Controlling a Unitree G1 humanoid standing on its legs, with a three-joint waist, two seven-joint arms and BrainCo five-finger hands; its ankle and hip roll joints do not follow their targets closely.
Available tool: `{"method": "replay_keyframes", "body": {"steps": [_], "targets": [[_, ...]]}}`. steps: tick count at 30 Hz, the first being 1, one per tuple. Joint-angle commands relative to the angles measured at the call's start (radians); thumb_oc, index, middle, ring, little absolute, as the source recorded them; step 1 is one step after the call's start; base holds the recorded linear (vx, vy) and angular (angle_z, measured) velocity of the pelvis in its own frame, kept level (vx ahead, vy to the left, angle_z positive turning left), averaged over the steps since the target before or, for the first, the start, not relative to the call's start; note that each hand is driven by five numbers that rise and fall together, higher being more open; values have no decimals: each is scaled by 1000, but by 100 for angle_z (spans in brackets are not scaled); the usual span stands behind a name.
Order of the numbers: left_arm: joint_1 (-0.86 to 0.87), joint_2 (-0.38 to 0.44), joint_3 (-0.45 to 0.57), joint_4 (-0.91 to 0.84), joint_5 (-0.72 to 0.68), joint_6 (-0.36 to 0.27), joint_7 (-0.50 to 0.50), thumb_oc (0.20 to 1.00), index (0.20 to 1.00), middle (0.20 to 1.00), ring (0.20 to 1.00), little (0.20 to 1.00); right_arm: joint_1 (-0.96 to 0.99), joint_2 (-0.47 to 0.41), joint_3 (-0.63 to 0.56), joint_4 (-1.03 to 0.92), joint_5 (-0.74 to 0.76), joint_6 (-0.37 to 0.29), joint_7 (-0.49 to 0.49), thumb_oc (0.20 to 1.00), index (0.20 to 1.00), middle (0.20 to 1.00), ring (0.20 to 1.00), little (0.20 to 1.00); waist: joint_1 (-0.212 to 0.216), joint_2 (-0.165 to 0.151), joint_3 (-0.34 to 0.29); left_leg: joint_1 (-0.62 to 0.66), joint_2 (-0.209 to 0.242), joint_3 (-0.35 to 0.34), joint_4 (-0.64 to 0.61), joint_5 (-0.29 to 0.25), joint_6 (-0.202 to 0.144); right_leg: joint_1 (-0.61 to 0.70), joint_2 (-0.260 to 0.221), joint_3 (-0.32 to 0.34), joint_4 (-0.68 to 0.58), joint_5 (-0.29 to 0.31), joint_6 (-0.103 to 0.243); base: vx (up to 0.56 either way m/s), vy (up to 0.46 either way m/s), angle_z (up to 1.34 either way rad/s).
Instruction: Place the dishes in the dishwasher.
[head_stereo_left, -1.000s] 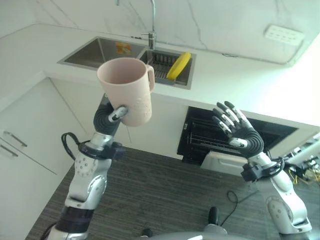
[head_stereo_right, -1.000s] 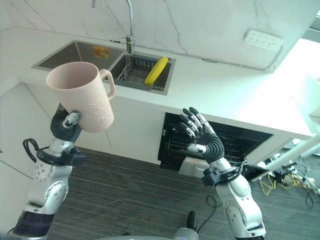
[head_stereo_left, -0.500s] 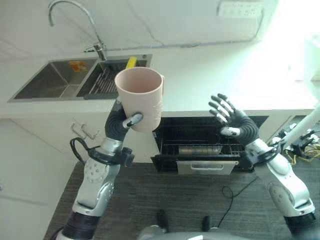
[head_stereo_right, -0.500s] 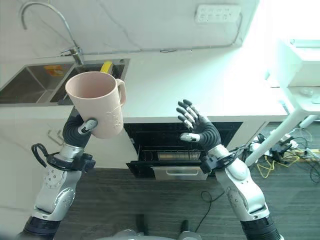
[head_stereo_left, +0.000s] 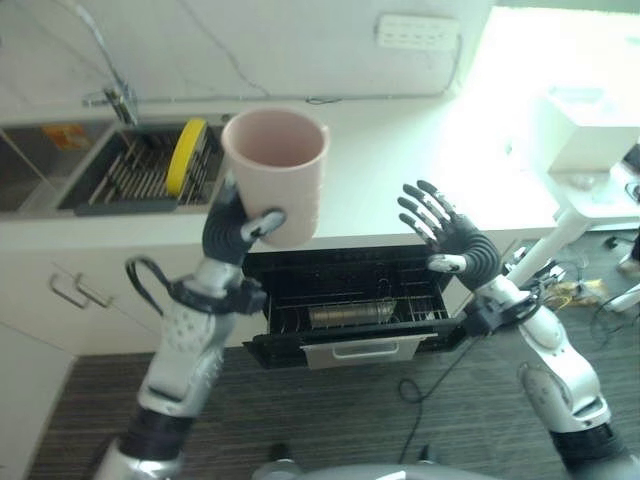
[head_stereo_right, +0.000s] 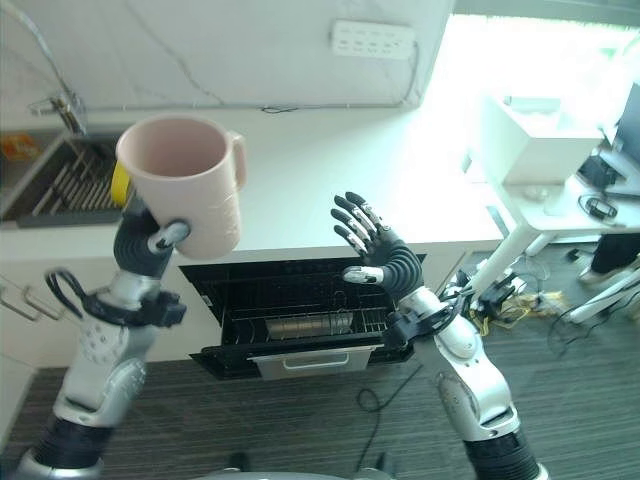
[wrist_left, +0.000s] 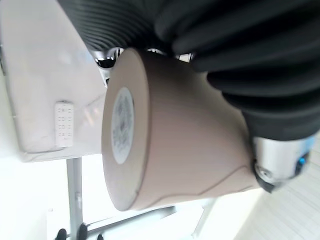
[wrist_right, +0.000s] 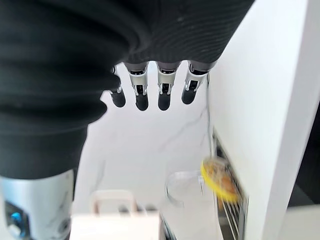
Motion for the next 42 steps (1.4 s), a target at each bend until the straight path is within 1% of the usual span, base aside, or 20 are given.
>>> {"method": "replay_keyframes", "body": {"steps": [1, 3, 6, 8, 11, 12, 13, 15, 16, 18, 20, 21, 24, 26, 30, 31, 34, 39, 42], "targets": [[-92, 51, 23, -37, 5, -71, -8, 200, 200, 200, 200, 200, -38, 24, -34, -74, 0, -63, -4, 1000, 1000, 1000, 1000, 1000, -12, -64, -42, 18, 22, 6, -11, 0, -18, 28, -67, 5, 6, -40, 23, -22, -148, -24], [-91, 60, 16, -32, 24, -67, -6, 200, 200, 200, 200, 200, -40, 13, -33, -77, 4, -73, -17, 1000, 1000, 1000, 1000, 1000, -16, -60, -43, 19, 26, 6, -11, 4, -22, 33, -61, 9, 6, -45, 21, 7, -49, -13], [-73, 77, 22, -17, 22, -46, -29, 200, 200, 200, 200, 200, -32, 0, -48, -81, 1, -100, -4, 1000, 1000, 1000, 1000, 1000, -20, -53, -49, 25, 27, 10, -11, 7, -24, 47, -64, 0, 6, -49, 19, 22, 17, 5], [-69, 76, 19, -3, -5, -15, -44, 200, 200, 200, 200, 200, -28, 0, -51, -81, -19, -111, -2, 1000, 1000, 1000, 1000, 1000, -20, -51, -52, 26, 24, 8, -11, 6, -22, 51, -67, -3, 6, -50, 21, 28, 19, 7], [-69, 73, -3, 27, 43, 21, -41, 200, 200, 200, 200, 200, -40, -8, -53, -74, -43, -117, -14, 1000, 1000, 1000, 1000, 1000, -15, -52, -56, 29, 20, 5, -11, 2, -20, 57, -71, -9, 6, -49, 23, 19, 11, 8], [-71, 76, -13, 42, 71, 46, -35, 200, 200, 200, 200, 200, -44, -11, -52, -72, -60, -119, -10, 1000, 1000, 1000, 1000, 1000, -14, -53, -57, 30, 20, 6, -11, 2, -20, 59, -73, -13, 6, -49, 24, 11, 8, 9], [-73, 78, -21, 54, 94, 57, -26, 200, 200, 200, 200, 200, -47, -14, -53, -72, -68, -116, -9, 1000, 1000, 1000, 1000, 1000, -13, -53, -58, 30, 20, 6, -11, 1, -21, 60, -74, -15, 6, -49, 25, 8, 9, 8], [-78, 83, -42, 81, 126, 87, 5, 200, 200, 200, 200, 200, -58, -23, -52, -70, -57, -95, -11, 1000, 1000, 1000, 1000, 1000, -11, -54, -59, 31, 18, 5, -11, 0, -20, 63, -76, -16, 6, -50, 26, 6, 10, 5], [-80, 83, -50, 101, 154, 89, 31, 200, 200, 200, 200, 200, -63, -23, -49, -66, -60, -91, -11, 1000, 1000, 1000, 1000, 1000, -9, -55, -59, 33, 18, 6, -11, -1, -19, 65, -77, -18, 6, -51, 26, 4, 10, 3], [-93, 87, -72, 159, 242, 105, 127, 200, 200, 200, 200, 200, -82, -25, -33, -66, -85, -83, -23, 1000, 1000, 1000, 1000, 1000, -5, -58, -61, 36, 20, 8, -11, -1, -19, 70, -80, -23, 6, -52, 29, 0, 0, 0], [-105, 81, -81, 193, 302, 124, 167, 200, 200, 200, 200, 200, -99, -21, -27, -63, -91, -66, -40, 1000, 1000, 1000, 1000, 1000, -3, -60, -61, 39, 22, 10, -11, -3, -20, 73, -82, -26, 6, -54, 29, 0, 0, 0], [-133, 78, -101, 228, 379, 140, 202, 200, 200, 200, 200, 200, -126, -5, -12, -58, -95, -48, -42, 1000, 1000, 1000, 1000, 1000, -4, -62, -60, 40, 25, 11, -11, -2, -21, 75, -83, -26, 6, -54, 30, 0, 0, 0], [-149, 81, -110, 243, 417, 150, 220, 200, 200, 200, 200, 200, -141, -2, -5, -61, -111, -47, -42, 1000, 1000, 1000, 1000, 1000, -4, -61, -62, 41, 29, 12, -11, -1, -23, 76, -85, -27, 6, -54, 31, 0, 0, 0], [-168, 82, -124, 263, 456, 161, 242, 200, 200, 200, 200, 200, -158, 7, 8, -61, -109, -34, -41, 1000, 1000, 1000, 1000, 1000, -6, -60, -62, 42, 32, 14, -11, 0, -25, 76, -86, -26, 6, -54, 32, 0, 0, 0], [-195, 82, -130, 285, 513, 168, 299, 200, 200, 200, 200, 200, -179, 28, 38, -50, -87, 16, -68, 1000, 1000, 1000, 1000, 1000, -8, -59, -61, 47, 37, 19, -11, 1, -30, 78, -88, -22, 6, -54, 34, 3, -8, -4], [-195, 81, -129, 285, 516, 169, 301, 200, 200, 200, 200, 200, -180, 28, 39, -50, -85, 18, -70, 1000, 1000, 1000, 1000, 1000, -8, -59, -61, 47, 37, 20, -11, 1, -30, 78, -88, -22, 6, -54, 34, 5, -10, -9], [-210, 82, -129, 285, 573, 162, 351, 200, 200, 200, 200, 200, -188, 45, 58, -37, -75, 43, -93, 1000, 1000, 1000, 1000, 1000, -9, -58, -61, 50, 39, 22, -11, 2, -32, 80, -86, -21, 6, -54, 32, 2, -2, -1], [-238, 93, -128, 282, 665, 143, 422, 200, 200, 200, 200, 200, -204, 60, 89, -1, -45, 126, -137, 1000, 1000, 1000, 1000, 1000, -10, -59, -63, 55, 40, 22, -11, 2, -33, 84, -87, -22, 6, -54, 32, 0, 0, 0], [-252, 99, -129, 274, 715, 130, 455, 200, 200, 200, 200, 200, -216, 67, 111, 23, -36, 154, -162, 1000, 1000, 1000, 1000, 1000, -8, -61, -64, 56, 41, 22, -11, 2, -35, 85, -86, -23, 6, -54, 31, 0, 0, 0]]}}
